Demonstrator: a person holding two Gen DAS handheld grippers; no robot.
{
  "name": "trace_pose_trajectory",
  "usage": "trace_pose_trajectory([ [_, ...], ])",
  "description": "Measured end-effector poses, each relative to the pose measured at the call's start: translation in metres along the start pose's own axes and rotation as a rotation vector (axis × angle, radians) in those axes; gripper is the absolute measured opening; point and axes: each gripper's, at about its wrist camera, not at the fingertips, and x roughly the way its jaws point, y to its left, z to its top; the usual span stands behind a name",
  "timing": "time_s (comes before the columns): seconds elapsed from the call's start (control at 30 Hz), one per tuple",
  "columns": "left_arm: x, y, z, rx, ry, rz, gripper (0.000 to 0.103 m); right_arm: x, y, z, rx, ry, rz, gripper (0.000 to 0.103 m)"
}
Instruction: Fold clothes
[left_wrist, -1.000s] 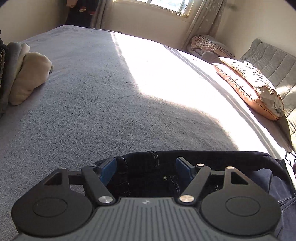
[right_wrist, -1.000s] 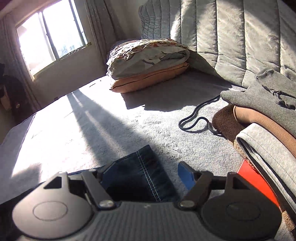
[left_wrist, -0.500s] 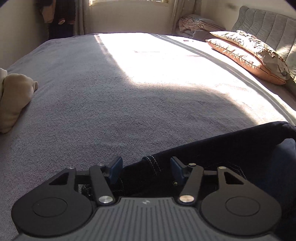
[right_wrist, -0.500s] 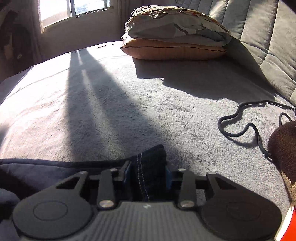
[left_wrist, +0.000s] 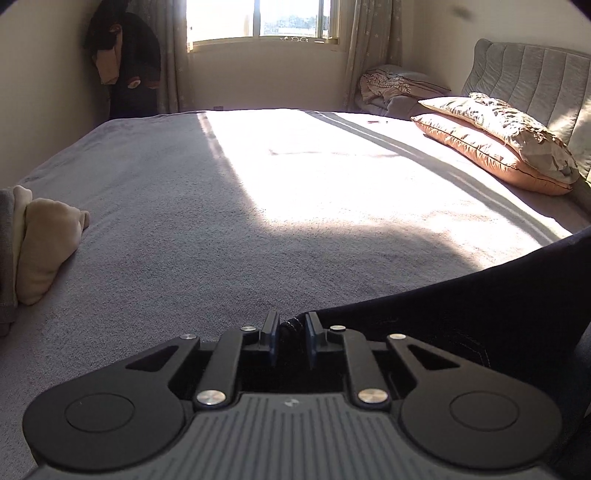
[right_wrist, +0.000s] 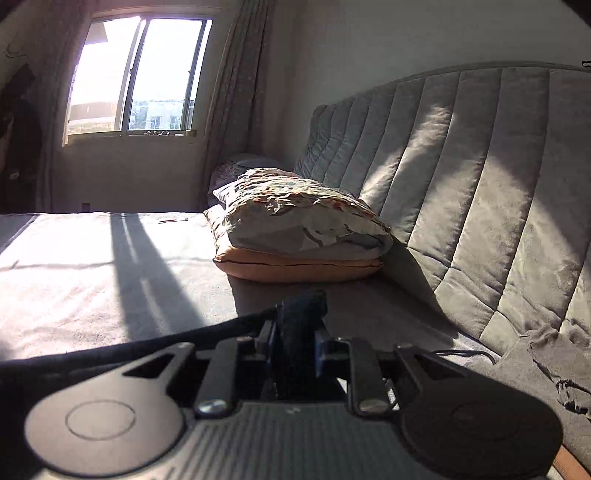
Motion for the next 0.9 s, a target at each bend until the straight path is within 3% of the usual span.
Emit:
trace_pose_trajectory([
  [0.03, 0.0, 0.001, 0.0, -0.005, -0.01, 0.013, 0.016, 0.005, 0.001, -0.001, -0.006, 0.014, -0.017, 0.02],
  [0.07, 0.001, 0.001, 0.0, -0.006, -0.021, 0.036, 0.009, 0.012, 0.002, -0.005, -0.01, 0.039, -0.023, 0.022],
  [0.17, 0.007, 0.009, 0.0, 0.009, -0.018, 0.156, 0.009, 0.053, 0.01, -0.038, -0.043, 0.234, -0.072, 0.029],
  [0.23, 0.004, 0.025, 0.0, -0.07, 0.005, 0.132, 0.009, 0.062, 0.02, -0.06, -0.104, 0.315, -0.121, 0.028],
  [0.3, -0.003, 0.036, 0.0, -0.146, 0.013, 0.056, 0.011, 0.044, 0.018, -0.064, -0.036, 0.275, -0.123, 0.037],
  [0.33, -0.007, 0.035, -0.001, -0.148, 0.017, 0.044, 0.018, 0.032, 0.015, -0.064, 0.029, 0.277, -0.081, 0.049],
  [0.43, -0.014, 0.025, -0.006, -0.076, 0.038, 0.078, 0.04, 0.011, 0.023, -0.065, 0.051, 0.306, -0.004, 0.053],
  [0.53, -0.021, 0.03, -0.012, -0.113, 0.082, 0.073, 0.043, -0.019, 0.045, -0.066, 0.004, 0.322, 0.096, 0.06],
  [0.67, -0.038, 0.042, -0.023, -0.217, 0.121, 0.032, 0.047, -0.066, 0.08, -0.074, -0.055, 0.353, 0.309, 0.069],
  [0.77, -0.057, 0.041, -0.037, -0.222, 0.131, 0.037, 0.056, -0.108, 0.112, -0.09, -0.18, 0.377, 0.486, 0.072],
  [0.87, -0.07, 0.04, -0.054, -0.24, 0.168, 0.016, 0.057, -0.144, 0.137, -0.115, -0.332, 0.421, 0.644, 0.081],
  [0.9, -0.073, 0.041, -0.059, -0.257, 0.182, 0.011, 0.057, -0.146, 0.141, -0.123, -0.35, 0.43, 0.632, 0.081],
])
